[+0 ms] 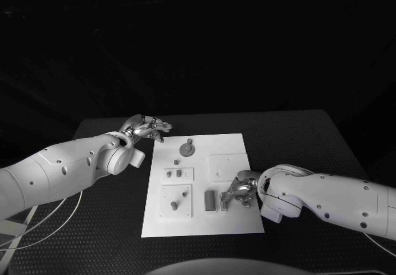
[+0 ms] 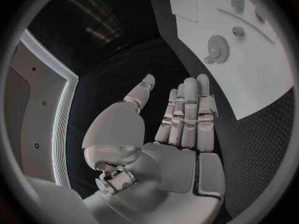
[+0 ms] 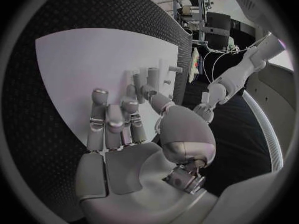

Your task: Assemble the parts on the task board

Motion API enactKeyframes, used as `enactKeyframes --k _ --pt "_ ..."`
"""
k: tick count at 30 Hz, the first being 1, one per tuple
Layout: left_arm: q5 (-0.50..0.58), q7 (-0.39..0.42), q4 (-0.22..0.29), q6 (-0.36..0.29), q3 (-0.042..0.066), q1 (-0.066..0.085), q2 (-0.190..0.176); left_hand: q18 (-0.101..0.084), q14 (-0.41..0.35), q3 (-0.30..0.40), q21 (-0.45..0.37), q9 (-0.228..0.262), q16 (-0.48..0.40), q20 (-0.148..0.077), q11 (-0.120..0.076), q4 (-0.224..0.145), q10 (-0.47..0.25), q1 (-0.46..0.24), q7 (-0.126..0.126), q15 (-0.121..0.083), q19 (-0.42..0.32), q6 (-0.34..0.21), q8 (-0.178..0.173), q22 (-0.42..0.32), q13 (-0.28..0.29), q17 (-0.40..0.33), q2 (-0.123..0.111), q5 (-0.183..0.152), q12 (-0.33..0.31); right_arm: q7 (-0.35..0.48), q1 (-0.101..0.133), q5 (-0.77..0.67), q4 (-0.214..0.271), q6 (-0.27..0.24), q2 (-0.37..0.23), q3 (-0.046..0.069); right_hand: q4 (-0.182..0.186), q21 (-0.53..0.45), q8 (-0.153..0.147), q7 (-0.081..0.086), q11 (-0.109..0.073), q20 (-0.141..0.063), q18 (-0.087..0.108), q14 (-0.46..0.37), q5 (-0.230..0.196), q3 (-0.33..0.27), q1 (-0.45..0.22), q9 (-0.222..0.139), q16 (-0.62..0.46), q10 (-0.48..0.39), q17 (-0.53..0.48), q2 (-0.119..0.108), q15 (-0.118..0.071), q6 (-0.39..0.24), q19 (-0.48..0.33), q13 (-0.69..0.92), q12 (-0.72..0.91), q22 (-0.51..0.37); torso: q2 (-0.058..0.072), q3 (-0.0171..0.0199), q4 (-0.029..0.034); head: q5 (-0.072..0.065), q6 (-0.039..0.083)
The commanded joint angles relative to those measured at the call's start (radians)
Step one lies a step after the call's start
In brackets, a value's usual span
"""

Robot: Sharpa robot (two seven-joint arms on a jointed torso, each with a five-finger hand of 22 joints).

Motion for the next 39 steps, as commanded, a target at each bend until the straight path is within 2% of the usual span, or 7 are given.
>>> enactKeyframes --k 1,7,19,39 --pt "0.004 0.006 0.003 0.012 0.001 0.002 0.000 0.020 -0.007 -0.007 -0.004 -0.001 -0.004 -0.002 0.002 -0.002 -0.004 -0.003 -0.001 -0.001 0.004 -0.006 0.006 0.001 0.001 0.001 0.004 -0.005 0.003 -0.001 0.000 0.023 -0.003 0.020 0.005 0.000 -0.001 0.001 0.001 0.006 -0.001 -0.001 0.016 0.001 0.006 -0.005 -0.003 -0.001 0.000 0.005 0.000 0.005 -0.006 0.001 0.007 -0.002 0.001 0.011 0.000 0.0001 0.0010 0.002 -0.003" --pt "0.004 0.005 0.003 0.013 0.001 0.002 0.000 0.020 -0.007 -0.007 -0.004 -0.001 -0.004 -0.002 0.002 -0.002 -0.005 -0.003 -0.001 -0.001 0.004 -0.006 0.006 0.001 0.001 0.002 0.004 -0.005 0.003 0.000 0.000 0.020 -0.013 0.021 0.008 0.000 -0.001 0.001 0.001 0.006 -0.001 -0.001 0.016 0.000 0.006 -0.005 -0.004 -0.001 0.000 0.005 0.000 0.005 -0.006 0.001 0.007 -0.002 0.001 0.011 0.000 -0.0004 0.0004 0.003 -0.003" --pt "0.004 0.004 0.003 0.014 0.001 0.002 0.000 0.020 -0.006 -0.007 -0.004 -0.002 -0.004 -0.002 0.002 -0.002 -0.005 -0.003 -0.001 -0.001 0.004 -0.006 0.006 0.001 0.001 0.002 0.004 -0.005 0.002 -0.007 -0.001 0.024 -0.017 0.075 0.012 -0.004 0.000 0.000 0.001 0.006 -0.001 0.000 0.016 -0.002 0.006 -0.007 -0.008 -0.003 -0.001 0.004 -0.003 0.005 -0.006 0.001 0.006 -0.002 0.000 0.010 0.000 0.0001 -0.0003 0.007 -0.005" --pt "0.004 0.003 0.004 0.014 0.001 0.002 -0.001 0.020 -0.006 -0.007 -0.004 -0.002 -0.004 -0.002 0.002 -0.002 -0.005 -0.003 -0.001 -0.001 0.004 -0.007 0.006 0.001 0.001 0.002 0.003 -0.005 0.002 0.000 -0.001 0.015 -0.025 0.055 0.019 -0.004 0.000 -0.001 0.001 0.006 -0.001 0.001 0.016 -0.004 0.006 -0.008 -0.011 -0.004 -0.001 0.003 -0.004 0.007 -0.006 0.001 0.005 -0.003 -0.001 0.010 0.000 -0.0007 0.0001 0.013 -0.006"
